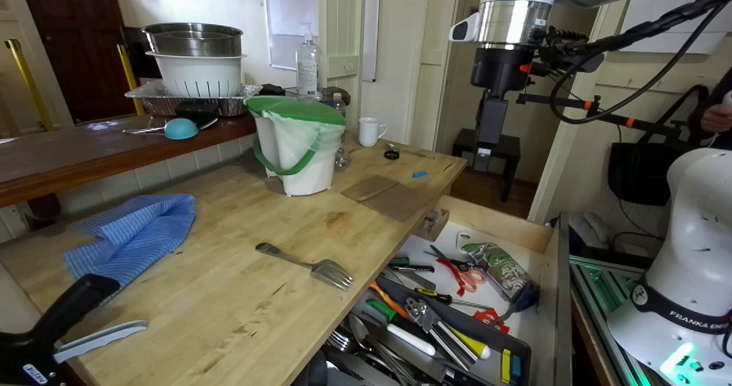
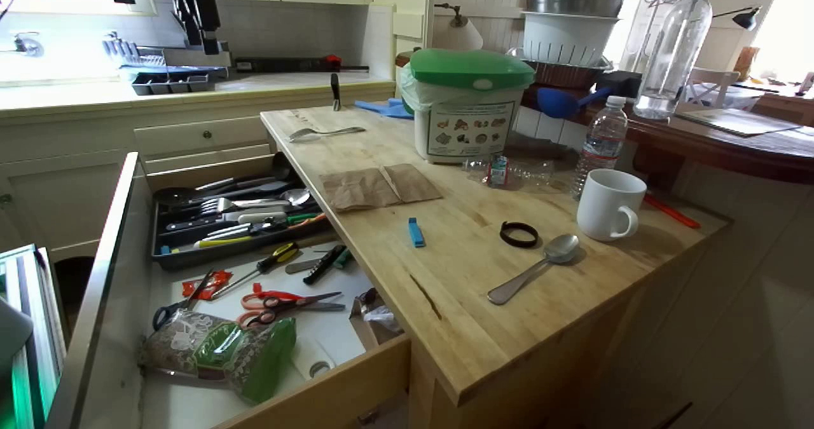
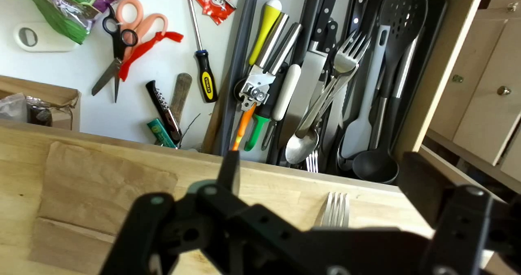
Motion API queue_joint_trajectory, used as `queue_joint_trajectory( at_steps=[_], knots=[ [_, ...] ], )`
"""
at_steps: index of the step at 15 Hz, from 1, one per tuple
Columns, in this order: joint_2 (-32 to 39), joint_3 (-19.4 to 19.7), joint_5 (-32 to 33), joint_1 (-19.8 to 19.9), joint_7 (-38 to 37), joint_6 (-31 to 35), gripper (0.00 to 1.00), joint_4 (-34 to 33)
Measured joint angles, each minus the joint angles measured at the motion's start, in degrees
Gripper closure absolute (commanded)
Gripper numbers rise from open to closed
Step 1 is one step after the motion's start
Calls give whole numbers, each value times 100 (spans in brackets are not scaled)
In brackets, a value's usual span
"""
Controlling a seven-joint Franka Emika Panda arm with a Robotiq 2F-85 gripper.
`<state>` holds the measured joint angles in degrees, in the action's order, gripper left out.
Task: Pick up the folk from the counter and put it in the drawer
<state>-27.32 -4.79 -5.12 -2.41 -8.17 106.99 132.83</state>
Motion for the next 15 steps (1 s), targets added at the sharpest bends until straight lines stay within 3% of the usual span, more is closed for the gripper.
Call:
queue_joint_trajectory(
  at_steps=[3,6,11,15],
  knots=[
    [25,-3,-8,-4,-23,200,0,-31],
    [329,-15,1,19,-180,837,0,-156],
    [1299,-117,104,46,-631,2133,0,-512],
    [2225,-191,567,56,-1309,2479,0,-1015]
  ],
)
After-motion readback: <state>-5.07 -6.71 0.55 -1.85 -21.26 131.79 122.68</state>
